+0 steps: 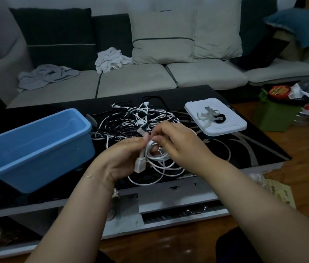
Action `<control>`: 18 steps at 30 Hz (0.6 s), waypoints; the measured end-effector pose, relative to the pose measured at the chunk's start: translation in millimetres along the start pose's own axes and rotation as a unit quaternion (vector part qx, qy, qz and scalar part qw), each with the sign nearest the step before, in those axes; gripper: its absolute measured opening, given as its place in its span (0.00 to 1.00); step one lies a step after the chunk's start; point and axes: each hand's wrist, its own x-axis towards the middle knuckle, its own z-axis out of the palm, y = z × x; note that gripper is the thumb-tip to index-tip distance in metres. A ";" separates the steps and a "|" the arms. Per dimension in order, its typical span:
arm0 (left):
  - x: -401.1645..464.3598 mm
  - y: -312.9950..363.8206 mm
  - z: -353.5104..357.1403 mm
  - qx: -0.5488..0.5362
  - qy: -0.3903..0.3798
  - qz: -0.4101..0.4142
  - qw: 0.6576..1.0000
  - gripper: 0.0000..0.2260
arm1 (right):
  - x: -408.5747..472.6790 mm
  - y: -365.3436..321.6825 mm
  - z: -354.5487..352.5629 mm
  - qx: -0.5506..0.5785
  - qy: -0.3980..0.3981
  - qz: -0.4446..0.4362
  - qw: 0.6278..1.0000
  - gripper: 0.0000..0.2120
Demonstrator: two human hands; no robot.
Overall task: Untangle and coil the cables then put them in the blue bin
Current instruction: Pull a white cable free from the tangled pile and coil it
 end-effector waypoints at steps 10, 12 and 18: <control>11.2 -15.6 18.1 0.197 0.224 0.280 0.913 0.13 | 2.4 2.6 14.0 0.152 0.085 0.181 0.968 0.03; 11.9 -18.8 19.3 0.207 0.227 0.308 0.901 0.11 | 3.2 3.7 17.4 0.179 0.096 0.200 0.959 0.05; 14.9 -20.8 19.6 0.171 0.211 0.318 0.909 0.07 | 6.1 8.9 20.3 0.251 0.123 0.253 0.926 0.05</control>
